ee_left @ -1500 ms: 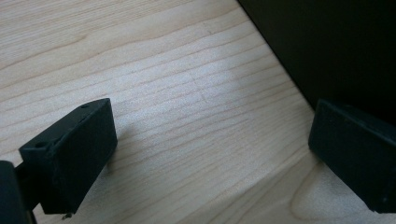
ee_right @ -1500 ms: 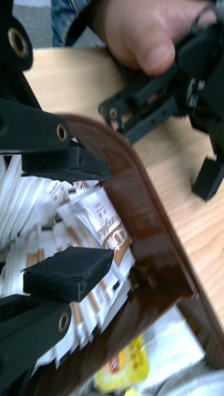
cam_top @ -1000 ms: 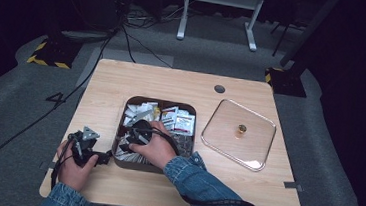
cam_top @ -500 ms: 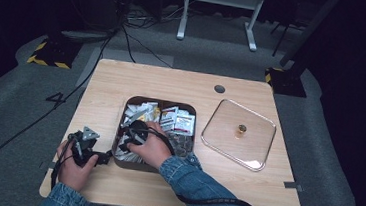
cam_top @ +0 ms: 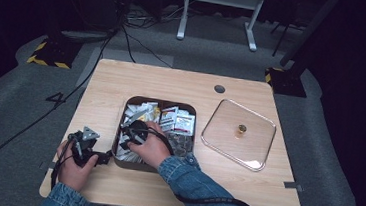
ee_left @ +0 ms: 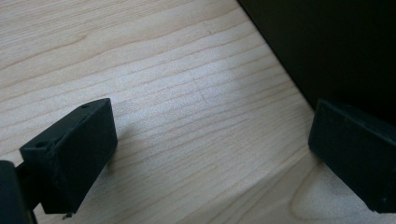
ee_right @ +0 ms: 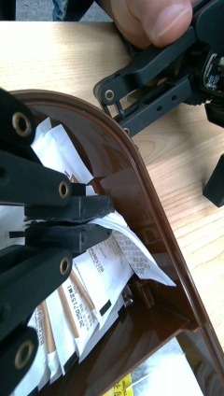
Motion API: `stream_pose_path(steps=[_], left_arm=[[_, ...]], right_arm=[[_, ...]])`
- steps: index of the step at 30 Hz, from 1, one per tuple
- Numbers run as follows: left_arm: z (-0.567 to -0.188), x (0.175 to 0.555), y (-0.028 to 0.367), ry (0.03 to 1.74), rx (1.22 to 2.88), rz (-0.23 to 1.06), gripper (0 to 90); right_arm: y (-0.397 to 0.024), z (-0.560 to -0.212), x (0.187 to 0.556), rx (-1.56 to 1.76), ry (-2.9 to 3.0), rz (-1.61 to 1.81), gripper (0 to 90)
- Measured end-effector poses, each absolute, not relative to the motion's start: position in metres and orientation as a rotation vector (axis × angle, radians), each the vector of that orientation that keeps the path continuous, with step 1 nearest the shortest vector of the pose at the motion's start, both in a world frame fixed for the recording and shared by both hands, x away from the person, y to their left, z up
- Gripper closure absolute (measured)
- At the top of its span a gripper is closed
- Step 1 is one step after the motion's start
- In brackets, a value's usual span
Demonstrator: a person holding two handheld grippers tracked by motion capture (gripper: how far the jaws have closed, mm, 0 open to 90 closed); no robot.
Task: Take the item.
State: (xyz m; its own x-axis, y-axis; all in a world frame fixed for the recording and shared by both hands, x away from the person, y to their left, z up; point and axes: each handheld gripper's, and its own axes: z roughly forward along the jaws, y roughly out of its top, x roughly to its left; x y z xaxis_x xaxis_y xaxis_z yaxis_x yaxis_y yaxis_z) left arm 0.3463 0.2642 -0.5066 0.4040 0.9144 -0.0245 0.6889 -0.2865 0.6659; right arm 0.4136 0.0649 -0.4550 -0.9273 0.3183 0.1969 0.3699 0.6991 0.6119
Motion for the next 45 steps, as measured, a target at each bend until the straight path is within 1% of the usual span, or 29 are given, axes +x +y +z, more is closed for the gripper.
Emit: stream_pose_path(steps=[7, 15, 26, 32, 38, 39, 45], left_arm=[[-0.507, 0.346, 0.264, 1.358, 2.068, 0.489, 1.5], [-0.507, 0.346, 0.264, 1.358, 2.068, 0.489, 1.5], [-0.507, 0.346, 0.264, 1.36, 2.066, 0.489, 1.5], [-0.507, 0.346, 0.264, 1.361, 2.066, 0.489, 1.5], [-0.507, 0.346, 0.264, 1.361, 2.066, 0.489, 1.5], [-0.507, 0.346, 0.264, 1.361, 2.066, 0.489, 1.5], [-0.507, 0.346, 0.264, 1.36, 2.066, 0.49, 1.5]], right_arm=[[0.059, -0.449, 0.413, -0.56, -2.805, -1.088, 88.7], [0.047, -0.434, 0.408, -0.534, -2.775, -1.189, 88.8], [0.005, -0.393, 0.398, -0.525, -2.721, -1.394, 89.0], [-0.02, -0.377, 0.396, -0.548, -2.701, -1.457, 89.0], [-0.042, -0.367, 0.393, -0.579, -2.7, -1.496, 89.0], [-0.051, -0.364, 0.392, -0.594, -2.698, -1.506, 89.0], [-0.071, -0.36, 0.39, -0.621, -2.707, -1.503, 89.1]])
